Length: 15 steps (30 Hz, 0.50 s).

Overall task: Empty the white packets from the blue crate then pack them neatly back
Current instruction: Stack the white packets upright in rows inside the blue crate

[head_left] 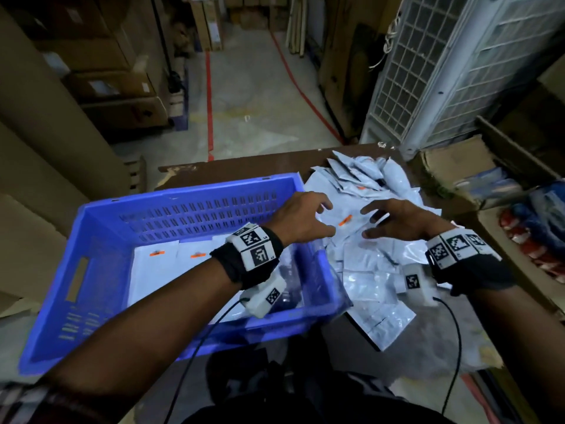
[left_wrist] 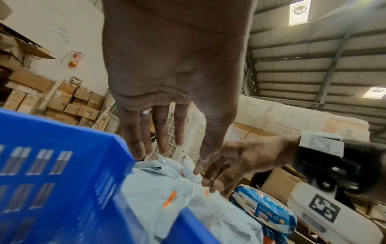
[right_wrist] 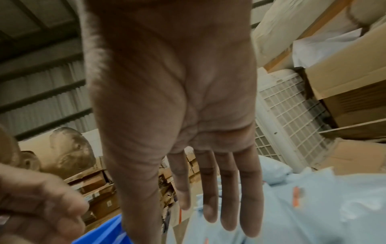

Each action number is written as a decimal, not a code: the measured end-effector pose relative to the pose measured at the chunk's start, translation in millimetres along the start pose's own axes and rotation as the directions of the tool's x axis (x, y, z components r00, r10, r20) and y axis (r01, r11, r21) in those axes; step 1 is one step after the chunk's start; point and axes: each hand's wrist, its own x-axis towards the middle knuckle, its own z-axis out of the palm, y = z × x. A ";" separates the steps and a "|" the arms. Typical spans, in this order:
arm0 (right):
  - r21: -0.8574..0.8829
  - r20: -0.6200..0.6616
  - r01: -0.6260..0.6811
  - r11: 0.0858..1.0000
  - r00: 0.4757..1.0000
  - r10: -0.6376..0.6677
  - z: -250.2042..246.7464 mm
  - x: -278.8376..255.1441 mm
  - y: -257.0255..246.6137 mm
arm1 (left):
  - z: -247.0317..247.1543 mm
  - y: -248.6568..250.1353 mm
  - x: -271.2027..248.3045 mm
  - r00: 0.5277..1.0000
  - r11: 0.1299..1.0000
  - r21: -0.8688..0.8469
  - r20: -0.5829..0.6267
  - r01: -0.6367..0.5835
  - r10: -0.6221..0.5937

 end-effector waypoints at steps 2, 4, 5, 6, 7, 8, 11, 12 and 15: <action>-0.005 -0.022 -0.018 1.000 1.000 0.018 -1.5 2.0 19.5 | 11.5 14.7 13.0 1.000 1.000 -0.023 -0.012 -0.015 0.015; -0.008 -0.051 -0.014 1.000 0.999 0.013 -3.2 3.3 36.3 | 22.4 24.3 26.5 1.000 1.000 -0.012 0.002 0.000 0.000; -0.007 -0.061 -0.008 1.000 0.998 0.008 -3.6 3.7 43.8 | 27.5 26.9 33.8 1.000 1.000 0.002 0.021 0.019 -0.019; -0.002 -0.071 -0.004 1.000 0.997 0.003 -3.9 3.5 50.3 | 32.2 28.7 40.7 0.998 0.999 0.019 0.050 0.047 -0.048; 0.011 -0.084 0.004 1.000 0.996 -0.003 -4.2 3.2 56.3 | 36.7 30.2 47.7 0.994 0.997 0.039 0.076 0.071 -0.074; 0.022 -0.100 0.014 1.000 0.995 -0.012 -5.0 3.0 61.7 | 40.7 31.5 54.4 0.990 0.994 0.064 0.100 0.092 -0.098; 0.046 -0.142 0.044 0.998 0.989 -0.037 -9.4 5.6 73.6 | 49.4 34.3 73.0 0.981 0.986 0.098 0.125 0.134 -0.146; 0.049 -0.152 0.047 0.998 0.988 -0.039 -11.3 7.4 76.1 | 51.6 35.4 78.9 0.978 0.983 0.104 0.126 0.153 -0.166; 0.067 -0.217 0.062 0.996 0.975 -0.046 -16.4 19.9 81.2 | 56.4 38.0 95.5 0.969 0.970 0.115 0.100 0.214 -0.225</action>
